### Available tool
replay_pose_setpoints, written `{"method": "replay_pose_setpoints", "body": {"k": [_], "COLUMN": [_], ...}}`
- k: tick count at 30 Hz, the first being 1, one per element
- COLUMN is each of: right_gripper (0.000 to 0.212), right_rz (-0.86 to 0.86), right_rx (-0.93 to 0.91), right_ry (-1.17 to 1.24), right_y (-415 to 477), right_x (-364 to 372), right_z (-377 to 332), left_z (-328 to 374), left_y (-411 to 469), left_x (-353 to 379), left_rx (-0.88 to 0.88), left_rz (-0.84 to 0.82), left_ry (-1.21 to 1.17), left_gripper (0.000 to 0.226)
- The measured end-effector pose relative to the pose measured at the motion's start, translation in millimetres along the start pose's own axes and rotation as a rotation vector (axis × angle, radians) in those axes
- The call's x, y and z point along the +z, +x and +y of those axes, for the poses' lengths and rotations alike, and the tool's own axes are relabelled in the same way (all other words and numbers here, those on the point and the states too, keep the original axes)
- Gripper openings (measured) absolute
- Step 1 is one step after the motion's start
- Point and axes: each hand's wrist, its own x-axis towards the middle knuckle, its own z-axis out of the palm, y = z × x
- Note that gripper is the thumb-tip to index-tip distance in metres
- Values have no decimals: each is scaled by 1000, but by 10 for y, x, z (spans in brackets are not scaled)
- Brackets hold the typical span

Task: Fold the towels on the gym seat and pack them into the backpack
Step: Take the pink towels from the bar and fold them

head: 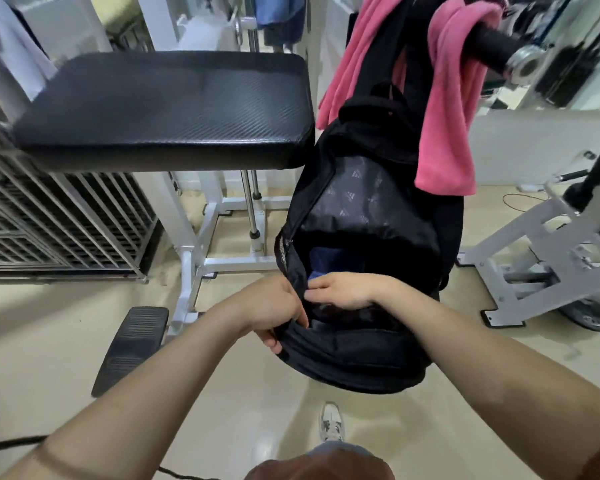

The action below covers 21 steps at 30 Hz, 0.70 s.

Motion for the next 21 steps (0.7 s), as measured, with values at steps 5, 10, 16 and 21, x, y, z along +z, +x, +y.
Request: {"method": "replay_pose_setpoints", "body": {"k": [5,10,16,21], "right_gripper": [43,30,51,40], "right_rz": [-65,382,958,1291], "right_rx": [37,13,-34,-114], "right_ry": [-77,114,183,344], "right_y": [-531,-620,-873,-968], "right_x": [-11,-161,-854,-1384], "right_z": [-226,-49,190,406], "left_z": [-324,-499,-125,772], "left_y": [333,575,728,845], "left_x": [19,-81,-187,-212], "left_rx": [-29,-29,45,400], "left_rz": [96,241,268,466], "left_ry": [-43,110,297,106], "left_gripper": [42,38,32,36]}}
